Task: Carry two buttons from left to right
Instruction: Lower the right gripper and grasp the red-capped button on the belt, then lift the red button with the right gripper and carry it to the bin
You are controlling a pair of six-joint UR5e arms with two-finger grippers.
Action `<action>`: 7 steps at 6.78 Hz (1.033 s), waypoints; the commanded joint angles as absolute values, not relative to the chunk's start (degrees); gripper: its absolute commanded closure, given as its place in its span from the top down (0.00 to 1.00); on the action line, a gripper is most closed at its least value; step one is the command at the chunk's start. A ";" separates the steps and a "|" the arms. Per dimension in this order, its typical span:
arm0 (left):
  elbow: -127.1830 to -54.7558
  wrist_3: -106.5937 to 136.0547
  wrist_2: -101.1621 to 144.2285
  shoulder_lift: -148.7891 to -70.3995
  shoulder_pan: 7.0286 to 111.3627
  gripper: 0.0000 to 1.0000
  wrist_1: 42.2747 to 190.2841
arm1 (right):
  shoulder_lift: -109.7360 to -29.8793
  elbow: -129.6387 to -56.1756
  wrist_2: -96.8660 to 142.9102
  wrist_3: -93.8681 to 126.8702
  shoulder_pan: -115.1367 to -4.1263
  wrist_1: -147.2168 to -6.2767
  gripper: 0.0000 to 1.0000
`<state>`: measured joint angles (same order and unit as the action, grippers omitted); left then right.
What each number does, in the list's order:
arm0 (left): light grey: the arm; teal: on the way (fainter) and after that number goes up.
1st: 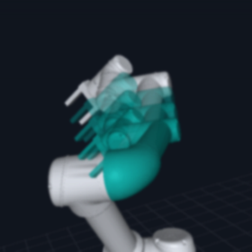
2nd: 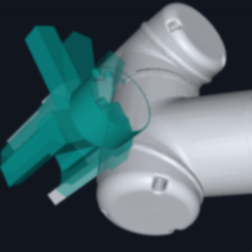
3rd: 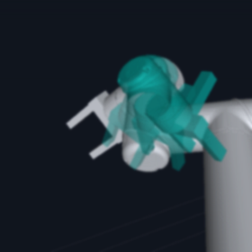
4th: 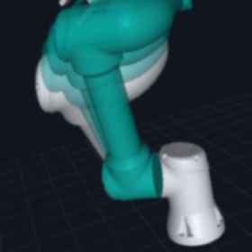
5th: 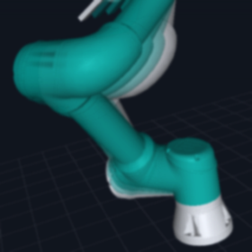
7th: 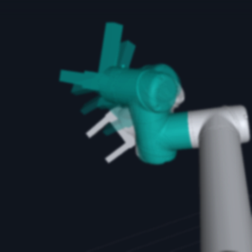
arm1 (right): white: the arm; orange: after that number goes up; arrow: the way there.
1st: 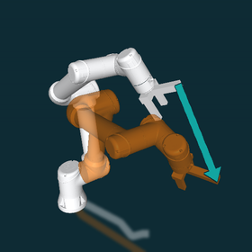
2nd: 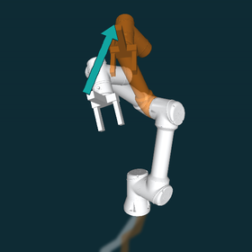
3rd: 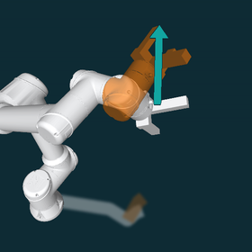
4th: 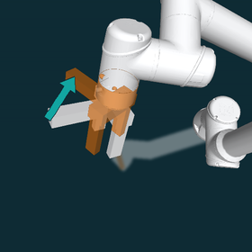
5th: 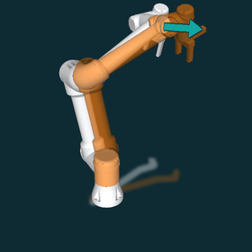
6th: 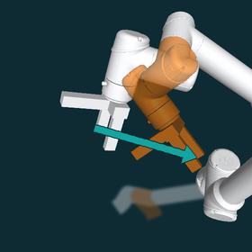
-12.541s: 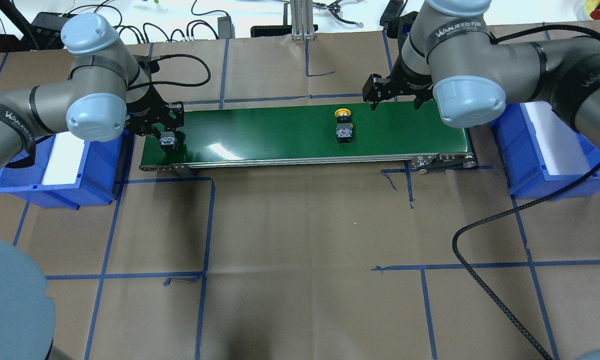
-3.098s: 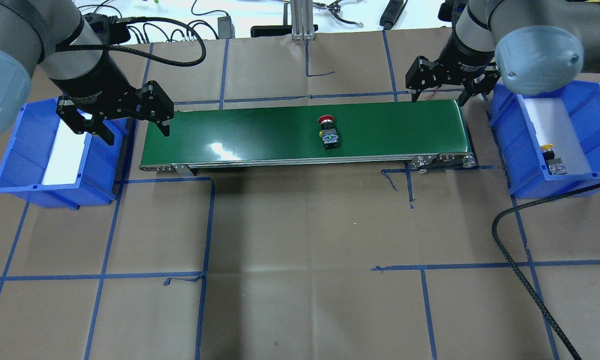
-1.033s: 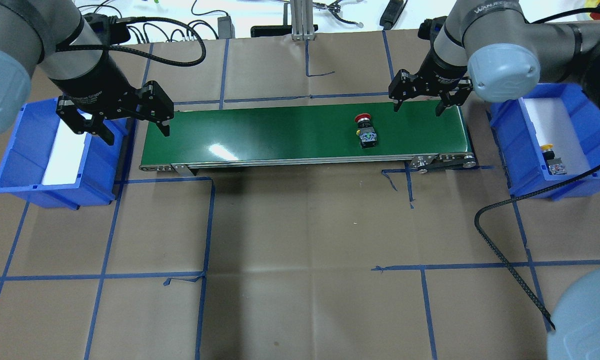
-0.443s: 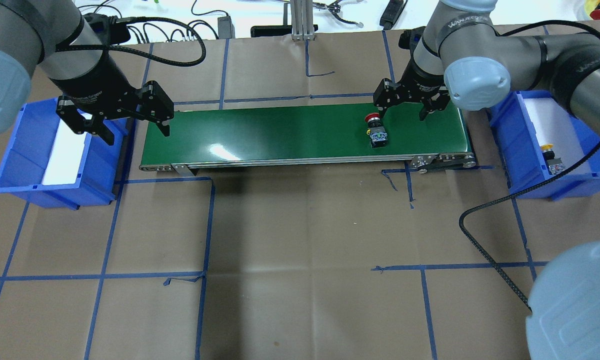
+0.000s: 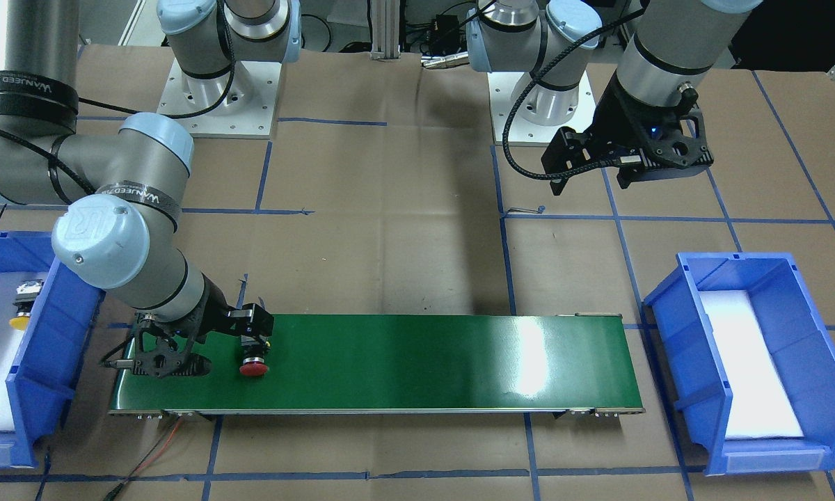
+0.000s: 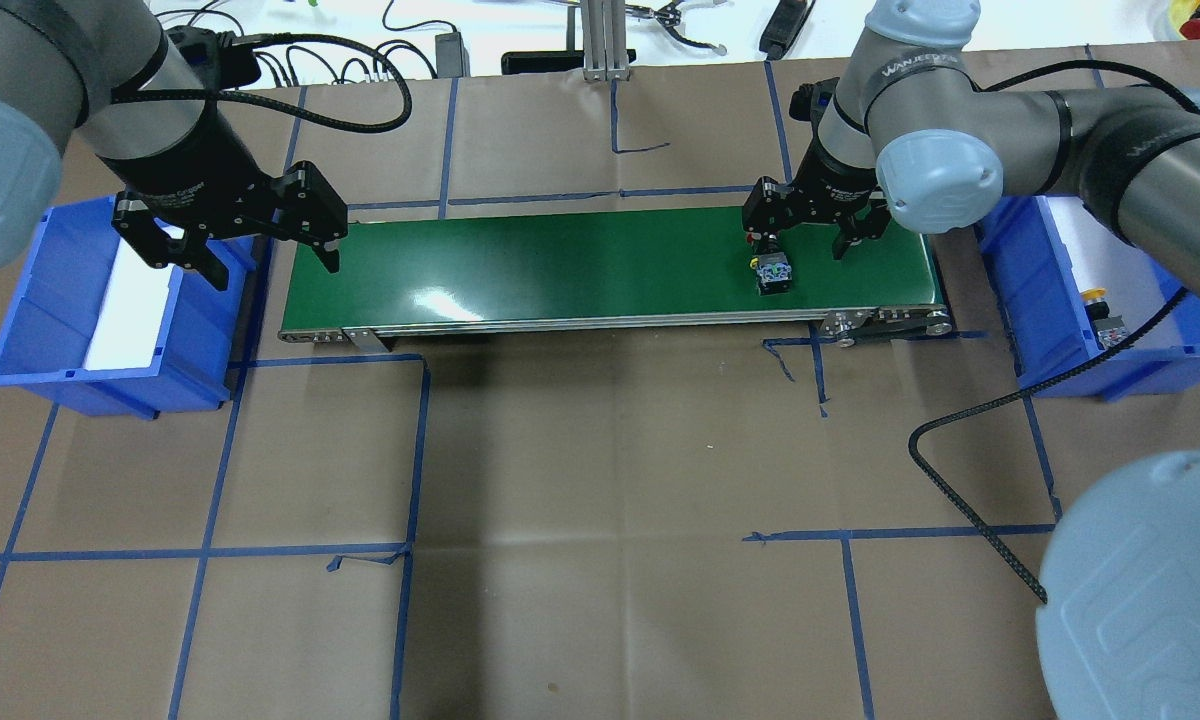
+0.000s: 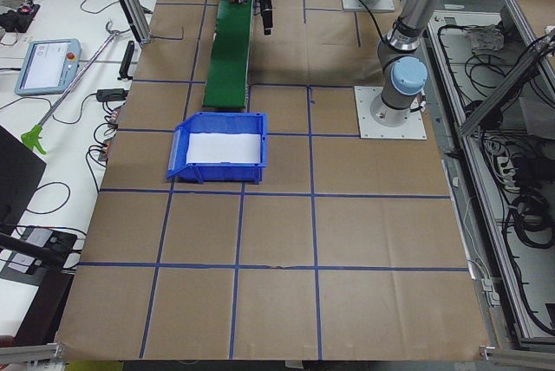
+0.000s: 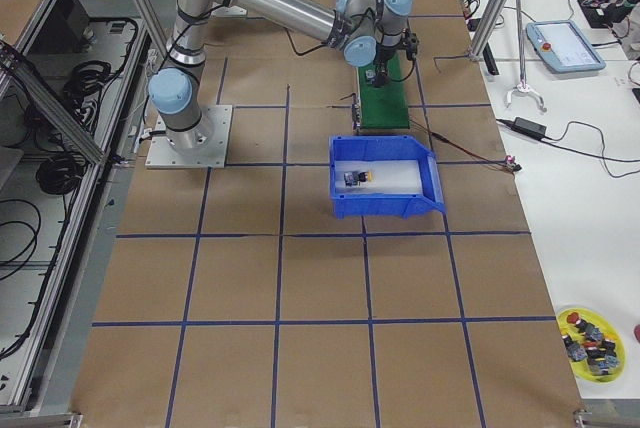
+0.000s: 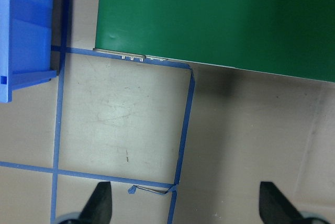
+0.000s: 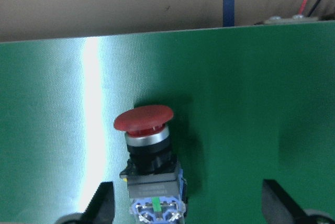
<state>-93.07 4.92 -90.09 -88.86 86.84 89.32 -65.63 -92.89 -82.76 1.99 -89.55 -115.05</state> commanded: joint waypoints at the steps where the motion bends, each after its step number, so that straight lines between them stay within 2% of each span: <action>1: -93.08 4.92 -90.09 -88.86 86.84 1.00 89.30 | -63.38 -92.90 -83.23 1.85 -89.47 -115.14 1.00; 2: -93.08 4.92 -90.09 -88.86 86.84 1.00 89.30 | -62.59 -92.99 -83.49 1.67 -89.47 -115.14 0.96; 3: -93.08 4.92 -90.09 -88.86 86.84 1.00 89.30 | -62.40 -92.73 -84.71 0.28 -89.39 -115.14 0.56; 4: -93.08 4.92 -90.09 -88.86 86.84 1.00 89.30 | -62.84 -92.55 -85.94 -0.26 -89.38 -114.88 0.09; 5: -93.08 4.92 -90.09 -88.86 86.84 1.00 89.30 | -63.28 -92.20 -86.04 -0.09 -89.30 -115.31 0.05; 7: -93.08 4.92 -90.09 -88.86 86.84 1.00 89.30 | -65.81 -91.50 -89.37 0.09 -88.42 -115.31 0.03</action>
